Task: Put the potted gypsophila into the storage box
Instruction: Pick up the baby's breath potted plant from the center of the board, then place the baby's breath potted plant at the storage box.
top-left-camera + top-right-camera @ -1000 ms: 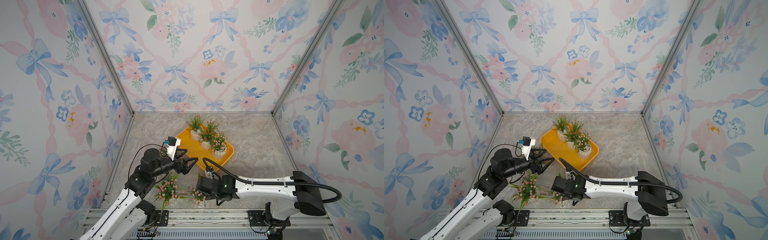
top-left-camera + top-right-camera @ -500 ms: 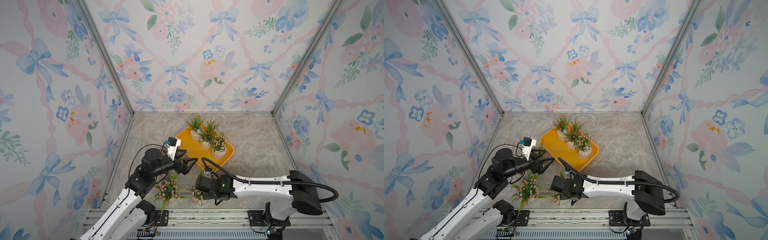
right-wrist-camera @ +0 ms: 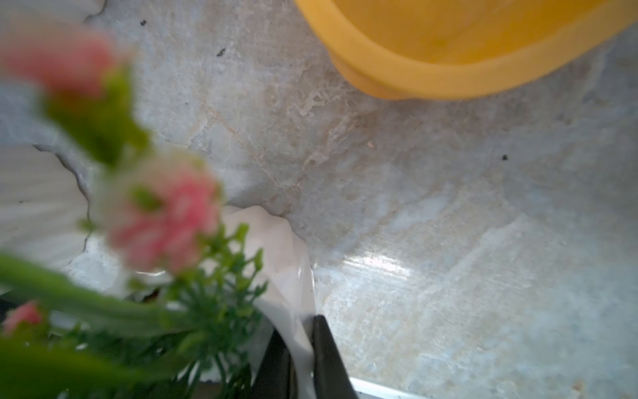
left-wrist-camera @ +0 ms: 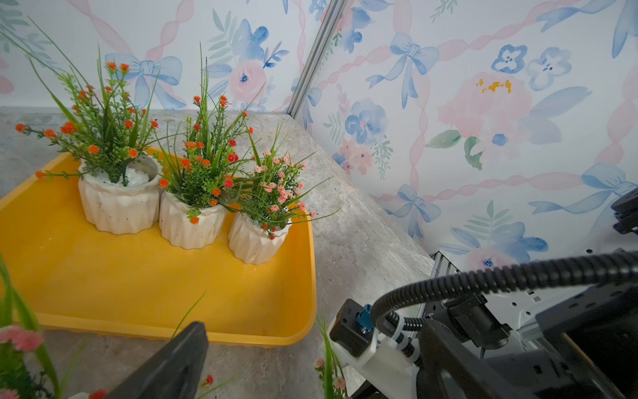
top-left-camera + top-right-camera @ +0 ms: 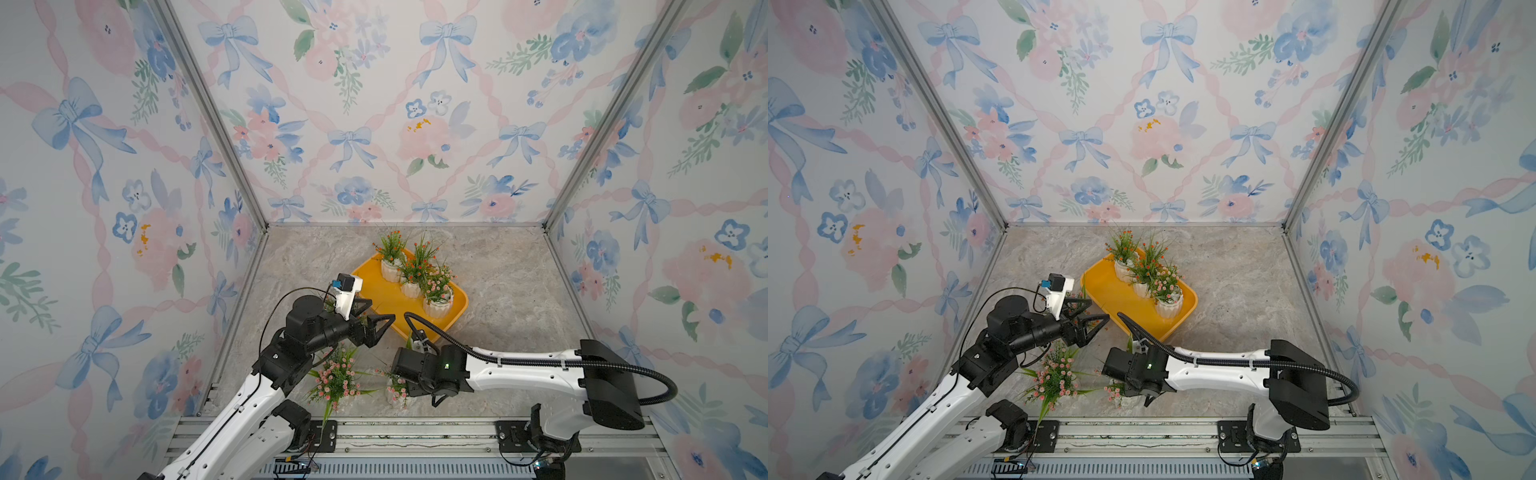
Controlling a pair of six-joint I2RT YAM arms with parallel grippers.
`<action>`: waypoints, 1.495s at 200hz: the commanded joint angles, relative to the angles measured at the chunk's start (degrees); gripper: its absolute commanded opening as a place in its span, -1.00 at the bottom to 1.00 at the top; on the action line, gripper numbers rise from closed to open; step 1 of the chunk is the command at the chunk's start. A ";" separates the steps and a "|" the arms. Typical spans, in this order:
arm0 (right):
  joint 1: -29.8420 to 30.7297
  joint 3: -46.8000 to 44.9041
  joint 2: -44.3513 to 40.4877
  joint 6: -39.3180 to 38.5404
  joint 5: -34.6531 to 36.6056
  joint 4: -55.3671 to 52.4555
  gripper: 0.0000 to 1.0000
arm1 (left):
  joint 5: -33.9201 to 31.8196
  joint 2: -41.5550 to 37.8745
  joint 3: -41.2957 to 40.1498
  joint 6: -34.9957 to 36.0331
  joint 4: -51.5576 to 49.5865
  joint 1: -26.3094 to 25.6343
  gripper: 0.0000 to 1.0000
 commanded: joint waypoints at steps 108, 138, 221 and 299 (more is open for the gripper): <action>-13.44 14.84 -2.57 -16.93 -0.63 -1.54 -0.94 | -7.98 15.70 16.42 9.03 -0.24 6.13 0.96; -19.29 17.90 -0.37 -20.30 -3.28 -1.07 -0.95 | -8.57 22.15 20.78 10.59 2.35 7.86 0.96; -29.85 31.18 10.59 -28.21 -9.11 -3.17 -0.97 | -8.95 38.55 30.32 12.00 9.63 10.33 0.96; -31.62 39.97 18.83 -29.01 -11.05 -2.49 -0.96 | -7.83 41.84 30.53 11.95 14.39 13.28 0.96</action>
